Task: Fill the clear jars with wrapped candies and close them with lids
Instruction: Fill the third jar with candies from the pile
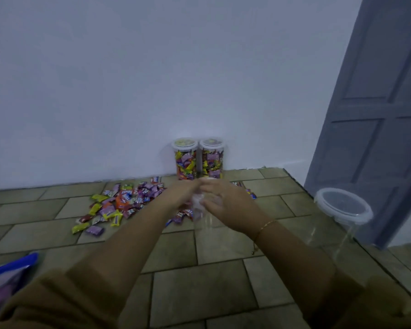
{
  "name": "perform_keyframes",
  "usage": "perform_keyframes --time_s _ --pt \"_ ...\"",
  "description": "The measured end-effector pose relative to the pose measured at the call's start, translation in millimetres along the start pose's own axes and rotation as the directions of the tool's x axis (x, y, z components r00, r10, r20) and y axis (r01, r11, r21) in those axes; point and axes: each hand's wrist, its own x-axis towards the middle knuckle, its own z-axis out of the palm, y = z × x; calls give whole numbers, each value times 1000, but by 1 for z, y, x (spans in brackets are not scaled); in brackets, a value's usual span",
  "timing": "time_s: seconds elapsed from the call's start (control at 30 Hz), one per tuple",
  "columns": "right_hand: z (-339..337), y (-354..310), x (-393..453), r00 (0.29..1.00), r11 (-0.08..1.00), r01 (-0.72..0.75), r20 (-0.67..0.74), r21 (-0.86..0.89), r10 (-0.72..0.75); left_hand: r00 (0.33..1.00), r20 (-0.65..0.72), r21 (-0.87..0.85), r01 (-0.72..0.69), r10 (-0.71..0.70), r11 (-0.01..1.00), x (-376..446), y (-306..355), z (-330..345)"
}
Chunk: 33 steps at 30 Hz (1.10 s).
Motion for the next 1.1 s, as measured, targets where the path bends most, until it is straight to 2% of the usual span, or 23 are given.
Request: perform_keyframes --time_s 0.13,0.23,0.4,0.53,0.6,0.7,0.77,0.83,0.93,1.0,1.1 --pt "17 2 6 968 963 -233 -67 133 243 998 -58 108 -27 33 994 -22 -11 -24" --pt "23 -2 5 928 855 -351 19 381 372 995 -96 170 -11 28 985 -36 -20 -33" --pt "45 -4 -3 850 633 -392 -2 667 527 982 -184 52 43 -33 998 -44 -33 -31" --pt "54 -9 -5 789 526 -459 57 716 611 971 -223 -27 85 -89 996 -46 -36 -27" --pt "55 -13 -8 794 533 -462 62 709 605 961 -261 -18 86 -88 996 -45 -37 -25" --pt "57 -13 -11 814 593 -459 46 661 579 954 -297 86 81 -53 993 -48 -36 -22" --pt "57 -12 -10 812 576 -464 63 673 580 956 -291 128 63 -24 990 -50 -35 -24" --pt "54 -12 -9 813 495 -465 133 734 567 973 -231 92 38 -16 995 -51 -34 -31" --pt "45 -9 -8 826 319 -487 311 813 471 998 -47 72 35 -31 997 -49 -29 -44" --pt "42 -3 -7 828 232 -512 403 827 391 997 31 -61 71 -69 996 -47 -30 -47" --pt "43 5 -5 820 169 -540 470 825 327 988 62 -275 155 -143 949 -48 -32 -46"
